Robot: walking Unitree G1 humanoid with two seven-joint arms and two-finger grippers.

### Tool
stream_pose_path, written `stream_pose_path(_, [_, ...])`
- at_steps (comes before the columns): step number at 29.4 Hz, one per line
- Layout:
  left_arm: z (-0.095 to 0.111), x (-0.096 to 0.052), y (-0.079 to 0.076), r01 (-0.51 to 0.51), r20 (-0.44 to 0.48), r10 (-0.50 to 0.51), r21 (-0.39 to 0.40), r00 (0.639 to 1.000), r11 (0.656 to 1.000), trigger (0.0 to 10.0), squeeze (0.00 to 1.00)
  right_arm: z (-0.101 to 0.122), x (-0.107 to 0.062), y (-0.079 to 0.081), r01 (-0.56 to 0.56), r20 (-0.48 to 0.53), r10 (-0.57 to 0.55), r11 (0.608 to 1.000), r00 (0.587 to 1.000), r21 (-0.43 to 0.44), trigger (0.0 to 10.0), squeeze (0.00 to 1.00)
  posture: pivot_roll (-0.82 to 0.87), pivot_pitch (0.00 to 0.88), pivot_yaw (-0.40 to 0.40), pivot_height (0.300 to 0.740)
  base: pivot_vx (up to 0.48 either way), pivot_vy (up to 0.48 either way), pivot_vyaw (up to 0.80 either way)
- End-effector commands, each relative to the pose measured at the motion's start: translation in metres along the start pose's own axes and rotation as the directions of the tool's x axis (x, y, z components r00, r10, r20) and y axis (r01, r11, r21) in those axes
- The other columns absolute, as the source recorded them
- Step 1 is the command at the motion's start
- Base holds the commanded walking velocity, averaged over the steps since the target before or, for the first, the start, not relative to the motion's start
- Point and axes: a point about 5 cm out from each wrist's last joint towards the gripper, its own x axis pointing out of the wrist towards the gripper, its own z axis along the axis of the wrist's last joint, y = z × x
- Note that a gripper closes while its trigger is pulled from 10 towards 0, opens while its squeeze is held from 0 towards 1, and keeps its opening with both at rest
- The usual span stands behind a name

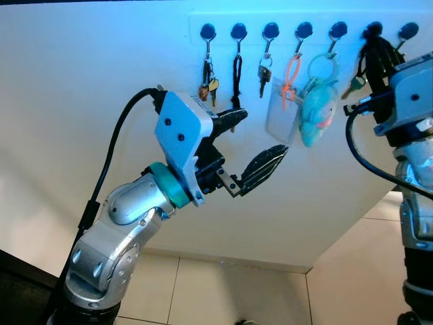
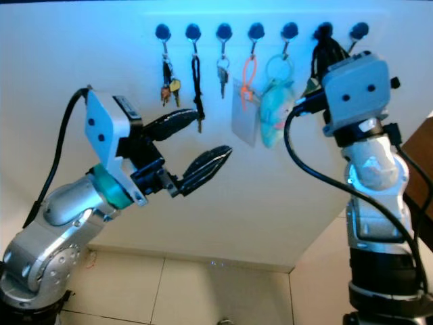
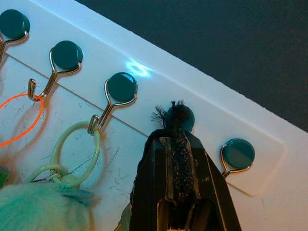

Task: Hang keys on a hook

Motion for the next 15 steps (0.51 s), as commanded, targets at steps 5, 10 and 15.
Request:
stream_pose_path(5, [0.002,-0.001,-0.003,0.017,0.003,-0.017,-0.006,1.0,1.0,10.0,0.0,0.018,0.005,0.018,-0.116,0.117,0.118,0.993,0.986,-0.02,10.0,0.0,-0.18,0.108,0.15,0.74,0.0,0.0,0.0])
stream_pose_path(10, [0.002,-0.001,-0.003,0.016,0.001,-0.016,-0.007,1.0,1.0,10.0,0.0,0.024,0.007,0.009,-0.032,0.143,0.03,0.999,0.989,0.012,10.0,0.0,-0.17,0.109,0.15,0.74,0.0,0.0,0.0])
stream_pose_path(15, [0.002,-0.001,-0.003,0.02,0.001,-0.02,-0.008,1.0,1.0,10.0,0.0,0.018,0.004,0.005,0.006,0.102,-0.008,1.0,0.995,0.022,10.0,0.0,-0.17,0.109,0.15,0.74,0.0,0.0,0.0])
